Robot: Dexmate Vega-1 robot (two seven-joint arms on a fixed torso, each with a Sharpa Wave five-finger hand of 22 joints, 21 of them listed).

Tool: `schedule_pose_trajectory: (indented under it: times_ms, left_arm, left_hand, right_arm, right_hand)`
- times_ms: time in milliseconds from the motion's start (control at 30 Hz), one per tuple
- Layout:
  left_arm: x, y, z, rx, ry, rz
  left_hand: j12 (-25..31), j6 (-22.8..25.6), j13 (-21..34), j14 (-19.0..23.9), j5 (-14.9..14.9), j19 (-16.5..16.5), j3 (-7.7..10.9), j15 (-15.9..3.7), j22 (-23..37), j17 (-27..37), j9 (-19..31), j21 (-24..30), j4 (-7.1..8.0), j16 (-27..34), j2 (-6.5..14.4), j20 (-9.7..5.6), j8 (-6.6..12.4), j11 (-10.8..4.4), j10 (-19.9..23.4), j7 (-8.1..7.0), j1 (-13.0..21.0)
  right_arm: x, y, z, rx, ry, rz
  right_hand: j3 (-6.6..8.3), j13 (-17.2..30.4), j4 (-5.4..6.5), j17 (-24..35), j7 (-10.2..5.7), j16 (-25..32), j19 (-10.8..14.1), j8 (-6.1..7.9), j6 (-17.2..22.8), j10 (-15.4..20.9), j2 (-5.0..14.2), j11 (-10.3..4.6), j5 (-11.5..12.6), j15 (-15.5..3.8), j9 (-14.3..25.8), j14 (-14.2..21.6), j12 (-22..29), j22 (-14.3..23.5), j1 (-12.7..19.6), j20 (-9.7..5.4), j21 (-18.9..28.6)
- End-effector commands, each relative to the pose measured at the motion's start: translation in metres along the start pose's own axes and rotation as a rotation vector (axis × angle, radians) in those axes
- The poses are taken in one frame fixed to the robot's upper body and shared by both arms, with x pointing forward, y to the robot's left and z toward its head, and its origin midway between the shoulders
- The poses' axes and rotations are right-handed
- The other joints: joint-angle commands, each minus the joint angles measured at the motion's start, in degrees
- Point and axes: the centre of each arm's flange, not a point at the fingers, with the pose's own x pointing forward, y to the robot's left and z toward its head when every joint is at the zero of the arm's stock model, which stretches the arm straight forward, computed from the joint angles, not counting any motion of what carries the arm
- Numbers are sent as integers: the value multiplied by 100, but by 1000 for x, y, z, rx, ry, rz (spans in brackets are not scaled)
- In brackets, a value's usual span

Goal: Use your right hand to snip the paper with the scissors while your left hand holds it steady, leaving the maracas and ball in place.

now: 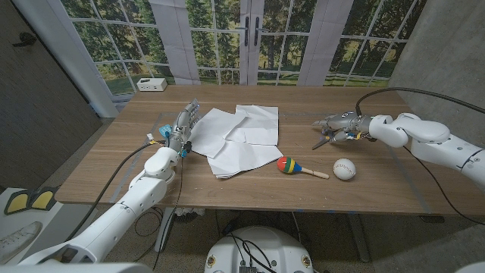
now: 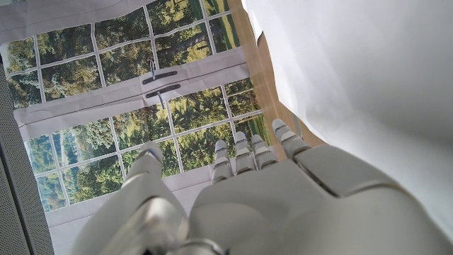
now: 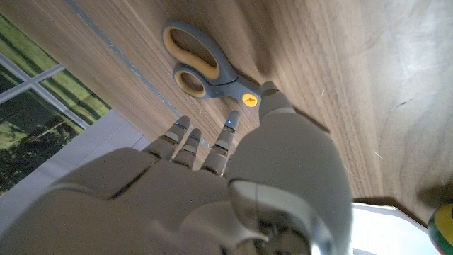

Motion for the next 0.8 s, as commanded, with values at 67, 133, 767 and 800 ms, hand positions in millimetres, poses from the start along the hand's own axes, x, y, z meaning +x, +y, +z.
schedule_pose_trajectory:
  times_ms: [67,133,767,800]
  left_arm:
    - [0,2,0,1,1,3]
    - [0,2,0,1,3,4]
    - [3,1,-3,-2,9,4]
    - [3,1,-3,-2,9,4]
  left_hand:
    - [32,46,15,-4,22,9,23,-16,10,20,12,8,-24,25,-4,-23,18,-20,33,24,-31]
    - [30,45,15,-6,22,6,23,-15,10,20,12,7,-24,24,-3,-18,18,-23,29,22,-31]
    - [34,40,16,-2,22,7,26,-23,10,19,12,9,-28,26,5,-23,15,-12,48,17,-33]
    - [35,42,16,-1,22,9,25,-27,10,19,12,10,-28,26,5,-24,16,-20,51,22,-33]
  right_arm:
    - [3,1,0,-11,-7,-6]
    - [3,1,1,-10,-7,-5]
    - [7,5,0,-32,-7,21]
    - [7,5,0,-35,-8,23]
  right_hand:
    - [56,58,4,24,-2,2,-8,19,5,46,28,9,76,-1047,16,27,89,18,13,-1,12]
    - [67,69,-1,27,-5,5,-7,21,9,62,31,9,90,-1048,15,35,110,18,21,-14,12]
    - [375,262,-191,75,-93,22,70,45,165,191,73,6,416,-1083,9,166,414,17,374,-103,28]
    - [380,265,-192,77,-89,20,76,42,160,185,72,7,425,-1081,9,161,416,17,379,-107,30]
